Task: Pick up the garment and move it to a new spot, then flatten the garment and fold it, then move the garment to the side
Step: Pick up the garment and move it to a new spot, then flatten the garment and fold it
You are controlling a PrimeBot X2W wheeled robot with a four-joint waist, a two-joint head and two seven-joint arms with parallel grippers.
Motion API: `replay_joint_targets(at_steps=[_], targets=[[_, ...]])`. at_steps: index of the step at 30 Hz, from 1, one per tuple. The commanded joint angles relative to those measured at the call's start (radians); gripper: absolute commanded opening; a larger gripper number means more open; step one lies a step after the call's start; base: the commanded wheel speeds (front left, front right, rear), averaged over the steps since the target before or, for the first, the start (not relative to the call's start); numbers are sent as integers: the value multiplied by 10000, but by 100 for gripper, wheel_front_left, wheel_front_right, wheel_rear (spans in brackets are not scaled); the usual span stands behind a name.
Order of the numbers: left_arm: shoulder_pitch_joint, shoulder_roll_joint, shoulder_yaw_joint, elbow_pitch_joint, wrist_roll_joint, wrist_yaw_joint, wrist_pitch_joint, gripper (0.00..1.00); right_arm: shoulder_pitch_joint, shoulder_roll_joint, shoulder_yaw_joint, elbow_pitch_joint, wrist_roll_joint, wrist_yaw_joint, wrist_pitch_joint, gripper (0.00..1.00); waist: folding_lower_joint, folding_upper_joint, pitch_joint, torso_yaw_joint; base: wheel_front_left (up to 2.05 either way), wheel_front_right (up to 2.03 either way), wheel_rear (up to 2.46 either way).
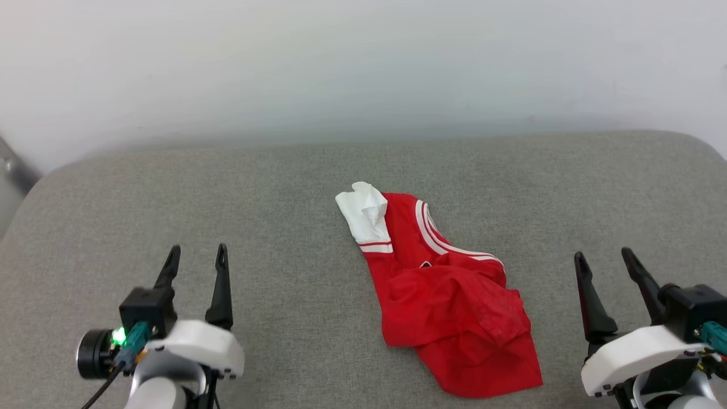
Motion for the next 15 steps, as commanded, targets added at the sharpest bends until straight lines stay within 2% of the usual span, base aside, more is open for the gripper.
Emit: replay_joint_targets(at_steps=[1, 9, 15], targets=[[344, 141, -7, -206, -16, 58, 90, 100, 206, 17, 27, -28, 70, -3, 29, 100, 1, -1, -134, -3, 0, 0, 0], [1031, 293, -398, -814, 45, -78, 463, 100, 457, 17, 139, -52, 197, -3, 56, 100, 1, -1, -331, -62, 0, 0, 0], [1190, 309, -390, -977, -70, 27, 534, 100, 473, 17, 210, -76, 155, -3, 82, 100, 1, -1, -368, -95, 0, 0, 0]])
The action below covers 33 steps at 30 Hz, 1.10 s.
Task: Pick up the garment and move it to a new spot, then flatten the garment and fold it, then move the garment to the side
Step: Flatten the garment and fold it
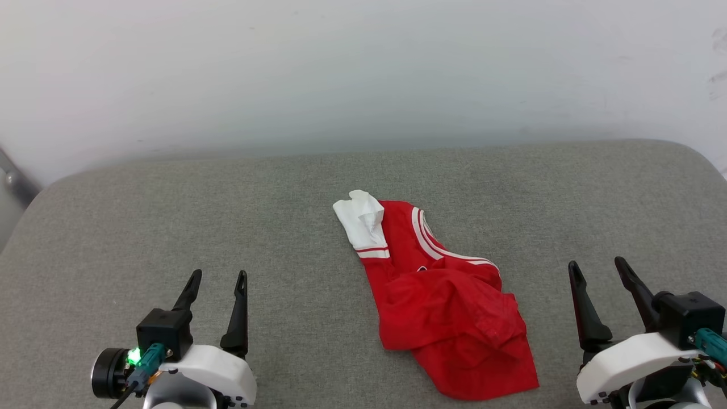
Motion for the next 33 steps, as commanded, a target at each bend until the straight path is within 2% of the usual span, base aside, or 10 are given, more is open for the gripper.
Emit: replay_joint_targets(at_steps=[1, 7, 12, 18, 25, 26, 33], targets=[[132, 52, 34, -75, -44, 63, 17, 100, 136, 17, 37, -53, -25, -3, 27, 100, 1, 0, 5, 3, 0, 0, 0], [26, 96, 71, -201, -129, 99, 49, 100, 45, 17, 35, -119, -45, -3, 59, 100, 1, 0, 84, 16, 0, 0, 0], [-965, 55, -221, -344, -186, -363, 442, 100, -220, 17, -35, -187, -73, -3, 58, 100, 1, 0, 425, -18, 0, 0, 0], [-3545, -62, -824, -34, -411, -1402, 2024, 100, -734, 17, -1, -284, -73, -3, -67, 100, 1, 0, 1417, -332, 0, 0, 0], [-6456, -247, -1431, 1715, -1006, -2571, 4312, 100, -1304, 17, 117, 61, 147, -3, -382, 100, 1, 0, 2434, -1021, 0, 0, 0], [-6456, -247, -1431, 1715, -1006, -2571, 4312, 100, -1304, 17, 117, 61, 147, -3, -382, 100, 1, 0, 2434, -1021, 0, 0, 0], [-8040, -7, -2463, 3664, -1804, -2965, 6833, 100, -1597, 19, 221, 561, 338, -3, -760, 100, 1, 0, 2961, -1679, 0, 0, 0]])
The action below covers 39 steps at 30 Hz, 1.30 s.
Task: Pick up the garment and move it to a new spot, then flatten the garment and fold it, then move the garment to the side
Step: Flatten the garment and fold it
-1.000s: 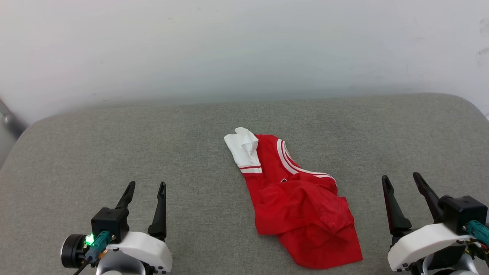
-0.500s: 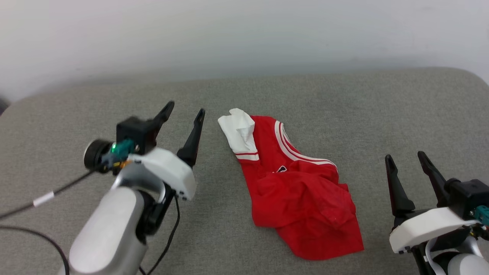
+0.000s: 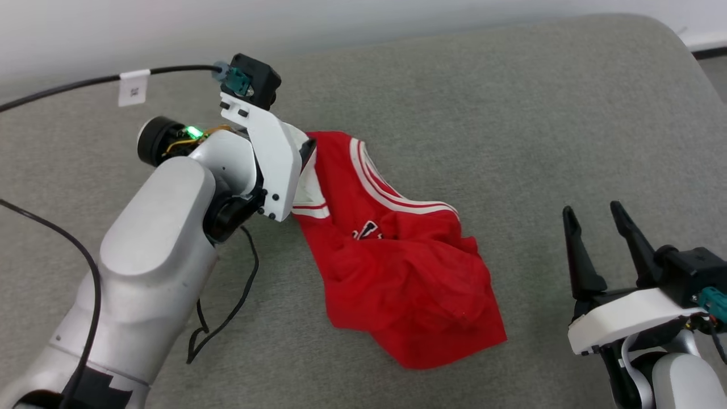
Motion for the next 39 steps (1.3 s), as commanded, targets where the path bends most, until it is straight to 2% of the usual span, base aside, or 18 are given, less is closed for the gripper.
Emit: replay_joint_targets(at_steps=[1, 6, 9, 10, 11, 12, 18, 23, 28, 33, 39], targets=[[-192, 69, -196, 315, -261, -50, 410, 100, -148, 23, 11, 99, 50, -3, -103, 100, -2, -1, 288, -347, 0, 0, 0], [-489, 448, -1235, 1160, -1075, -56, 1960, 100, -276, 23, 77, 373, 204, -3, -312, 100, -2, -1, 425, -669, 0, 0, 0], [-577, 649, -1536, 1536, -1493, -59, 2440, 100, -351, 21, 50, 506, 214, -3, -402, 100, -2, -1, 460, -770, 0, 0, 0], [-589, 670, -1598, 1627, -1601, -59, 2486, 49, -373, 23, 47, 541, 223, -3, -413, 100, -2, -1, 470, -792, 0, 0, 0], [-618, 686, -1664, 1680, -1655, -60, 2436, 18, -392, 23, 36, 563, 227, -3, -435, 100, -2, -1, 483, -806, 0, 0, 0], [-648, 715, -1715, 1748, -1702, -60, 2372, 0, -409, 21, 17, 577, 230, -3, -448, 100, -2, -1, 496, -808, 0, 0, 0], [-1086, 774, -1695, 1844, -1542, -49, 1038, 0, -374, 21, -209, 578, 127, -3, -430, 100, -2, -1, 409, -510, 0, 0, 0], [-943, 954, -1197, 1508, -1608, 86, -489, 0, -230, 21, -424, 404, -84, -3, -280, 100, -2, -1, 74, 41, 0, 0, 0], [462, 1498, -440, 625, -1896, 914, -1929, 0, 84, 20, -659, 188, -193, -3, -60, 100, -2, -1, -396, 642, 0, 0, 0], [3092, 1998, 362, -575, -2539, 2022, -2993, 0, 373, 18, -830, -46, -223, -3, 142, 100, -2, -1, -768, 1134, 0, 0, 0], [6466, 1903, 1002, -1754, -3462, 3095, -3871, 0, 599, 20, -876, -294, -261, -3, 404, 100, -2, -1, -997, 1476, 0, 0, 0]])
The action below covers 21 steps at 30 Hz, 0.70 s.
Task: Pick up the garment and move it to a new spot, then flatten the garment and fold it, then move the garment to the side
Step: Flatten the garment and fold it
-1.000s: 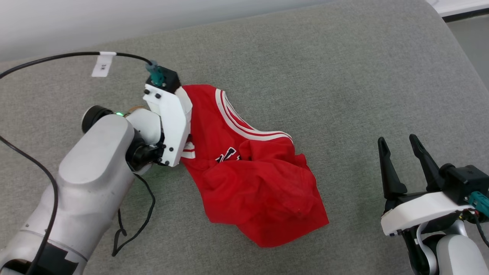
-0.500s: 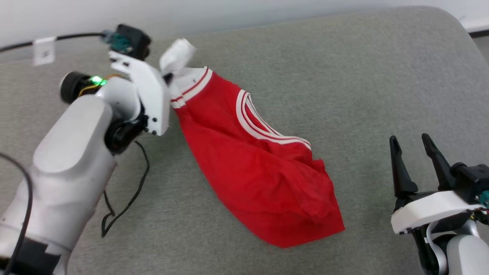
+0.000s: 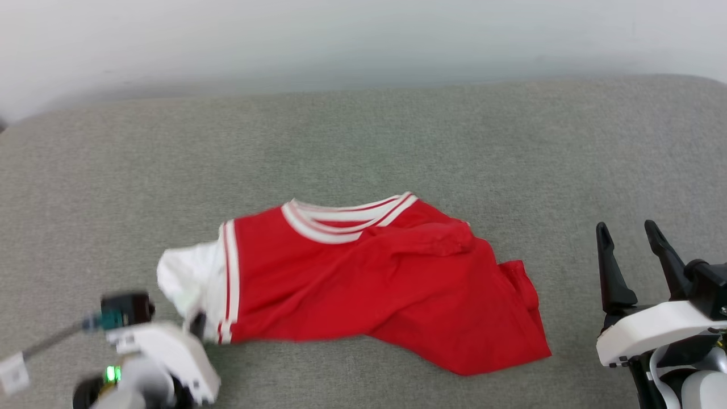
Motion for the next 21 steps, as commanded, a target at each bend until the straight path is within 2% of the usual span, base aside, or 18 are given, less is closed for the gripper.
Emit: replay_joint_targets(at_steps=[1, 3, 4, 5, 6, 9, 15, 21], targets=[[738, -112, 118, -193, -222, 187, -243, 0, 118, 14, 5, -98, -31, -3, 64, 100, 0, -1, -136, 145, 0, 0, 0], [1461, -264, 117, -255, -377, 348, -387, 0, 210, 13, -42, -166, -45, -3, 138, 100, 0, -1, -242, 239, 0, 0, 0], [1754, -331, 117, -255, -400, 457, -510, 35, 225, 14, -21, -210, -60, -3, 191, 100, 0, -1, -300, 260, 0, 0, 0], [2007, -436, 94, -291, -425, 517, -630, 91, 260, 14, -14, -237, -94, -3, 222, 100, 0, -1, -371, 278, 0, 0, 0], [2223, -540, 22, -342, -437, 538, -695, 100, 298, 14, 4, -252, -126, -3, 271, 100, 0, -1, -445, 287, 0, 0, 0], [2379, -679, 8, -543, -61, 742, -1431, 100, 379, 13, -18, -266, -189, -3, 366, 100, 0, -1, -700, 335, 0, 0, 0], [1934, -456, -226, -1236, 1599, 1283, -3183, 100, 654, 13, 51, -381, -253, -3, 550, 100, 0, -1, -1188, 365, 0, 0, 0], [1510, -283, -438, -2338, 3004, 1616, -3808, 100, 846, 14, 114, -472, -295, -3, 674, 100, 0, -1, -1483, 283, 0, 0, 0]])
